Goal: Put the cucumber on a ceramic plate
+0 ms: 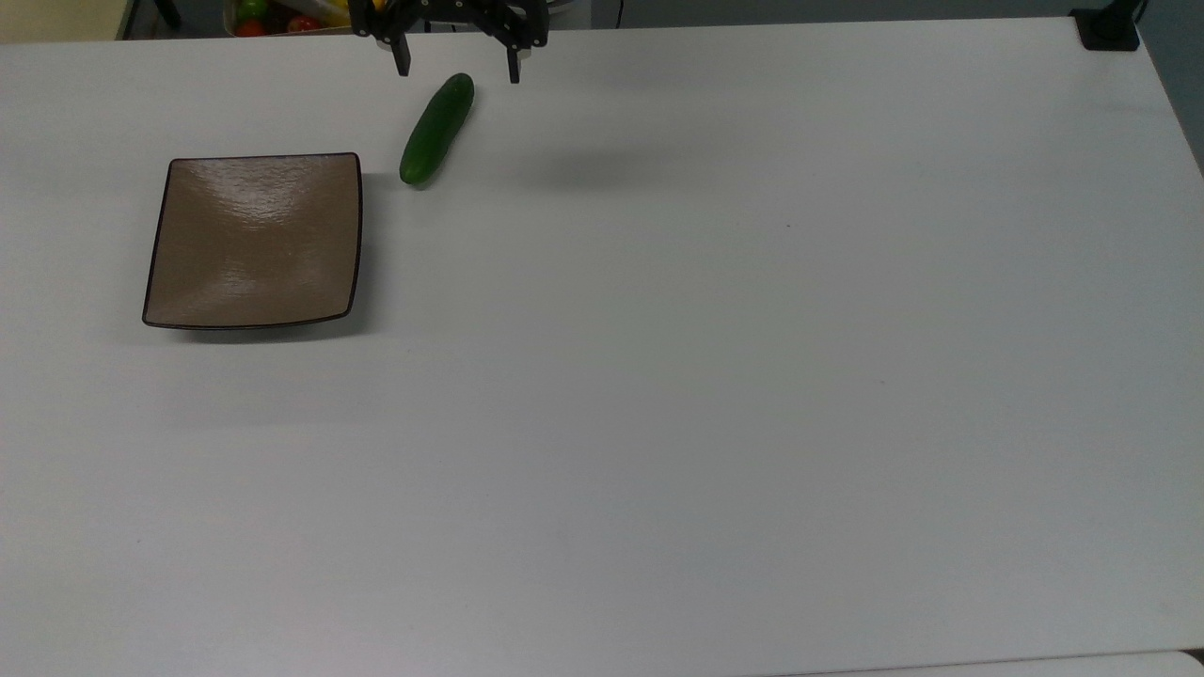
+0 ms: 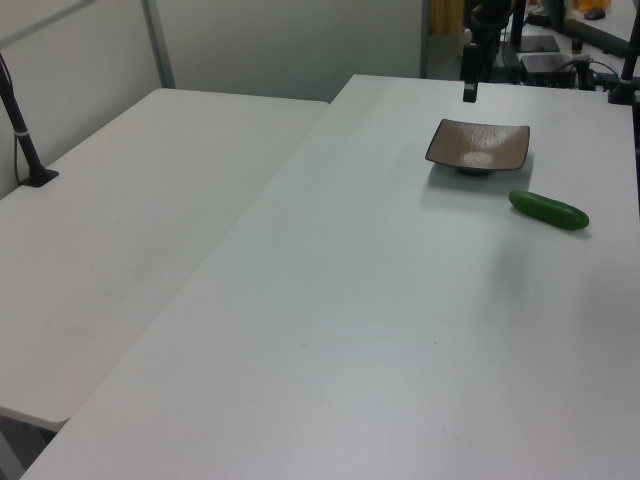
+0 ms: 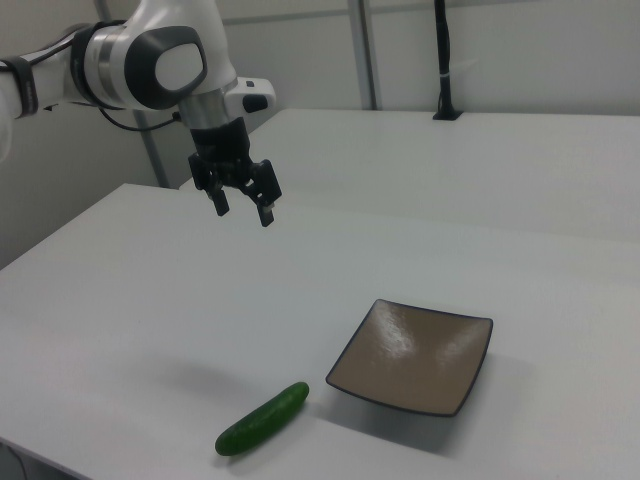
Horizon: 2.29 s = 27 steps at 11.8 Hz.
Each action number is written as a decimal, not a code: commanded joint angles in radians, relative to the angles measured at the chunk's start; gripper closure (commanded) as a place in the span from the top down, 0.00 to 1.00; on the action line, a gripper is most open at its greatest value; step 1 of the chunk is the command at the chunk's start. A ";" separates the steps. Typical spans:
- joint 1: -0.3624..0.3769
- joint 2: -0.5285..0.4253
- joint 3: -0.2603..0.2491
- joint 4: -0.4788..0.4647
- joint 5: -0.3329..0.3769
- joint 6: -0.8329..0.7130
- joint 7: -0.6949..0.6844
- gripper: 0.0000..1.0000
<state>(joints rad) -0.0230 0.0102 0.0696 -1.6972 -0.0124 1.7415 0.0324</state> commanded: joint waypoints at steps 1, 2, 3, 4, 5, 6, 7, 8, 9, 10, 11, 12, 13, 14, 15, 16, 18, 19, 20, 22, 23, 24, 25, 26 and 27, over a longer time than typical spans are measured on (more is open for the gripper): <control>0.026 -0.013 -0.010 0.010 0.005 -0.051 -0.046 1.00; 0.026 -0.015 -0.010 0.008 0.005 -0.047 -0.045 1.00; 0.021 -0.019 -0.010 0.008 0.008 -0.043 -0.043 1.00; 0.020 -0.022 -0.010 0.004 0.008 -0.043 -0.043 1.00; 0.018 -0.027 -0.010 0.002 0.008 -0.043 -0.043 1.00; 0.017 -0.027 -0.010 0.004 0.008 -0.049 -0.043 1.00; 0.014 -0.026 -0.010 0.004 0.008 -0.062 -0.045 1.00; 0.012 -0.015 -0.011 0.013 0.006 -0.092 -0.048 1.00; 0.008 -0.012 -0.011 0.014 0.006 -0.094 -0.048 1.00; 0.005 -0.013 -0.011 0.016 0.008 -0.094 -0.054 1.00; -0.002 -0.013 -0.011 0.016 0.008 -0.100 -0.069 1.00; -0.006 -0.018 -0.013 0.022 0.011 -0.097 -0.071 1.00; -0.009 -0.035 -0.013 0.008 0.011 -0.090 -0.069 1.00; -0.008 -0.064 -0.013 -0.022 0.014 -0.085 -0.059 1.00; -0.012 -0.096 -0.016 -0.050 0.026 -0.073 -0.052 1.00; -0.040 -0.148 -0.008 -0.115 0.038 -0.045 -0.054 1.00; -0.043 -0.235 -0.007 -0.218 0.049 0.019 -0.045 1.00; -0.045 -0.283 -0.014 -0.275 0.049 0.023 -0.040 1.00; -0.051 -0.338 -0.020 -0.367 0.049 0.032 -0.049 1.00; -0.066 -0.401 -0.033 -0.484 0.049 0.087 -0.042 1.00; -0.080 -0.411 -0.033 -0.524 0.049 0.096 -0.043 1.00; -0.110 -0.412 -0.030 -0.560 0.049 0.134 -0.043 1.00; -0.123 -0.411 -0.030 -0.582 0.049 0.147 -0.043 1.00; -0.168 -0.408 -0.022 -0.598 0.049 0.147 -0.051 1.00; -0.185 -0.401 -0.020 -0.617 0.049 0.148 -0.054 1.00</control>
<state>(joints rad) -0.1507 -0.3708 0.0388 -2.2496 0.0153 1.8592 -0.0108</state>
